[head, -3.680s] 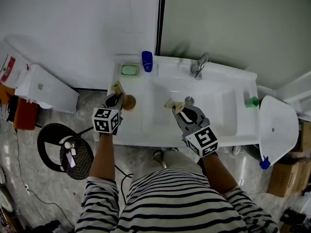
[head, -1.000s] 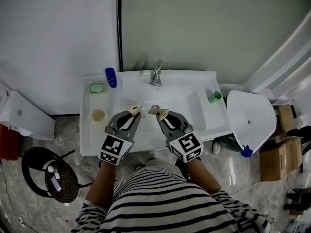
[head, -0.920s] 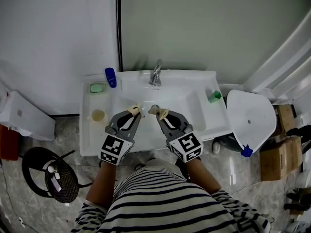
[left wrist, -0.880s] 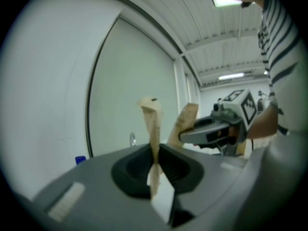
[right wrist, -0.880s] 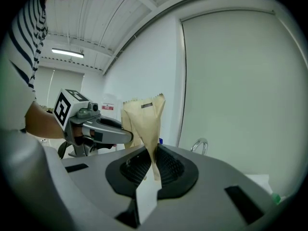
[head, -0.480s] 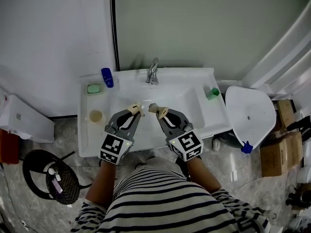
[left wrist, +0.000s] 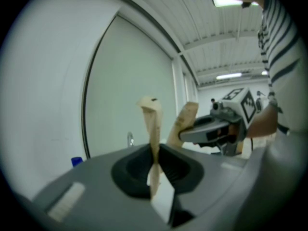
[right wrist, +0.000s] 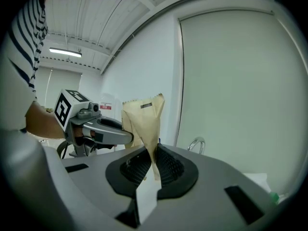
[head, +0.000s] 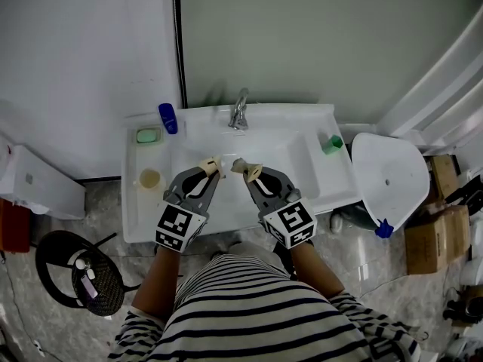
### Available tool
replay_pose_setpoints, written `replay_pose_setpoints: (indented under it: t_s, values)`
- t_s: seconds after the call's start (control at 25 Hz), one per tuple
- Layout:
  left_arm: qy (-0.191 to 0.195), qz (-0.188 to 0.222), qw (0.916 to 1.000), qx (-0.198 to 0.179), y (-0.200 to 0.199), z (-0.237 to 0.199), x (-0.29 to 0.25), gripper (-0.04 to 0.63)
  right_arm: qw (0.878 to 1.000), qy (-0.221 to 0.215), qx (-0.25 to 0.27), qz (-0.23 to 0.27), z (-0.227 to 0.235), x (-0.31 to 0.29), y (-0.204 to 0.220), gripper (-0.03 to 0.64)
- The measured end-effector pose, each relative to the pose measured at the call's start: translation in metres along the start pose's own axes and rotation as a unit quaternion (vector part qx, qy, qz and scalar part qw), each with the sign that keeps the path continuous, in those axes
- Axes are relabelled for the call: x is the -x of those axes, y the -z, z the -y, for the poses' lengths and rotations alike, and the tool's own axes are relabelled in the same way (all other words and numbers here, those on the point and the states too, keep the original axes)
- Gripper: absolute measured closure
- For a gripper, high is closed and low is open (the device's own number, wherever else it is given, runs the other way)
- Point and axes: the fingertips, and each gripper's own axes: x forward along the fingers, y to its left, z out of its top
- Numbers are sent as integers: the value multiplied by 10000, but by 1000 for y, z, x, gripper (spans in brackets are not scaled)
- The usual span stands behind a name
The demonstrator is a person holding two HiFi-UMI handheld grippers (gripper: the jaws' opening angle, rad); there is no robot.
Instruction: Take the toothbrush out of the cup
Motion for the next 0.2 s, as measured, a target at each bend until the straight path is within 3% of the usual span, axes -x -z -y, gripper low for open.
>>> replay_pose_setpoints:
  t_s: [0.2]
  values:
    - [17,1,10000,4,0,-1,1,554,10000,1,25,-19,-2,-2,-1,584]
